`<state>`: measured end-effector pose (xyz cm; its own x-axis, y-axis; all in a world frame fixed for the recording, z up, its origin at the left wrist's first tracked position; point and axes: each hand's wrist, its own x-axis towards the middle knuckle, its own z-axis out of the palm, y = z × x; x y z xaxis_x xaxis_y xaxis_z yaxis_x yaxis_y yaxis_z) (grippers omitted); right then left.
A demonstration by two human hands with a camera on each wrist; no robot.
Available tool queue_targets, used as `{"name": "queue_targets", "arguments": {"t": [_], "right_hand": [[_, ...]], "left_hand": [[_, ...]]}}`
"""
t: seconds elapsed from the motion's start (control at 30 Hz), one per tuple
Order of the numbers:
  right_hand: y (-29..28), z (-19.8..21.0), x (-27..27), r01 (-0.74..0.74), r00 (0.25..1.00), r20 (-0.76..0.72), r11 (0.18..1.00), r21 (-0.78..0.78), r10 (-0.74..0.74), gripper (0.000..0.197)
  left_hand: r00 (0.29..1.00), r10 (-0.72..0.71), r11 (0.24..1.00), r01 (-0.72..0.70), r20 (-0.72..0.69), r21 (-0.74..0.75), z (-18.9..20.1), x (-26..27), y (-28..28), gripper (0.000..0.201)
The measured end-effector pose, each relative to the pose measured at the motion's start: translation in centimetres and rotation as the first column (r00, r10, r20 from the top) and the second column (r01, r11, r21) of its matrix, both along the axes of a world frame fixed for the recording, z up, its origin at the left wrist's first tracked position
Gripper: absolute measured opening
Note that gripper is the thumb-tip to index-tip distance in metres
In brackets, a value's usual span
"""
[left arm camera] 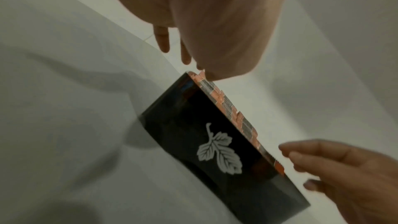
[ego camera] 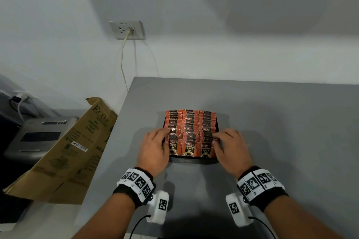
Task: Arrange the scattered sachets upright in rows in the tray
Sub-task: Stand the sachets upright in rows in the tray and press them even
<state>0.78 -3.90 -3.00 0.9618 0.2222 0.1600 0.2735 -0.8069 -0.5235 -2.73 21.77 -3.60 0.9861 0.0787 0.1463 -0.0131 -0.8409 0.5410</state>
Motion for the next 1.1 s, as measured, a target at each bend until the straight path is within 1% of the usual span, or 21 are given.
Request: {"name": "queue_targets", "arguments": {"t": [0.07, 0.13, 0.2, 0.3, 0.4, 0.47, 0.53, 0.6, 0.67, 0.73, 0.83, 0.97, 1.1], "right_hand": [[0.3, -0.1, -0.3, -0.058, 0.998, 0.018, 0.998, -0.032, 0.059, 0.021], [0.6, -0.2, -0.5, -0.085, 0.994, 0.065, 0.995, -0.055, 0.089, 0.014], [0.7, -0.4, -0.5, -0.073, 0.993, 0.091, 0.994, -0.078, 0.080, 0.008], [0.7, -0.8, -0.4, -0.075, 0.994, 0.069, 0.990, -0.117, 0.083, 0.007], [0.3, -0.6, -0.4, -0.060, 0.996, 0.064, 0.994, -0.086, 0.066, 0.009], [0.1, -0.4, -0.5, -0.027, 1.000, 0.007, 0.999, -0.020, 0.027, 0.015], [-0.3, -0.3, -0.6, 0.065, 0.993, -0.109, 0.993, 0.103, -0.054, 0.020], [-0.7, -0.1, -0.5, 0.171, 0.963, -0.240, 0.964, 0.205, -0.120, 0.019], [-1.0, 0.0, -0.3, 0.232, 0.928, -0.342, 0.946, 0.228, -0.145, 0.016], [-1.1, 0.1, 0.1, 0.258, 0.909, -0.385, 0.942, 0.217, -0.160, 0.013], [-1.3, 0.2, 1.0, 0.290, 0.900, -0.396, 0.927, 0.236, -0.181, 0.014], [-1.8, 0.5, 2.3, 0.341, 0.891, -0.391, 0.908, 0.244, -0.229, 0.015], [-2.0, 0.4, 2.8, 0.362, 0.885, -0.388, 0.903, 0.230, -0.256, 0.015]], "left_hand": [[0.998, -0.065, 0.992, 0.065, -0.001, 0.105, -0.2, -0.4, -0.4, 0.038], [0.997, -0.075, 0.985, 0.072, 0.016, 0.155, -0.4, -0.6, -0.6, 0.034], [0.998, -0.049, 0.985, 0.043, 0.032, 0.166, -0.4, -0.6, -0.6, 0.028], [0.999, -0.033, 0.988, 0.029, 0.028, 0.155, -0.4, -0.5, -0.6, 0.024], [1.000, -0.020, 0.996, 0.020, 0.006, 0.083, -0.1, -0.6, -0.5, 0.029], [0.999, 0.041, 0.998, -0.042, -0.016, -0.047, 0.2, -0.7, -0.3, 0.033], [0.984, 0.142, 0.963, -0.162, -0.107, -0.213, 0.6, -0.7, -0.1, 0.038], [0.957, 0.190, 0.924, -0.250, -0.220, -0.290, 1.1, -0.6, 0.1, 0.042], [0.951, 0.187, 0.914, -0.260, -0.246, -0.311, 1.3, -0.5, -0.1, 0.035], [0.951, 0.185, 0.907, -0.262, -0.246, -0.330, 1.6, -0.3, -0.4, 0.031], [0.949, 0.181, 0.903, -0.265, -0.260, -0.337, 2.1, 0.4, -1.1, 0.030], [0.953, 0.155, 0.923, -0.234, -0.261, -0.306, 2.3, 2.2, -2.1, 0.029], [0.951, 0.150, 0.928, -0.230, -0.272, -0.292, 1.5, 3.5, -2.3, 0.020]]}}
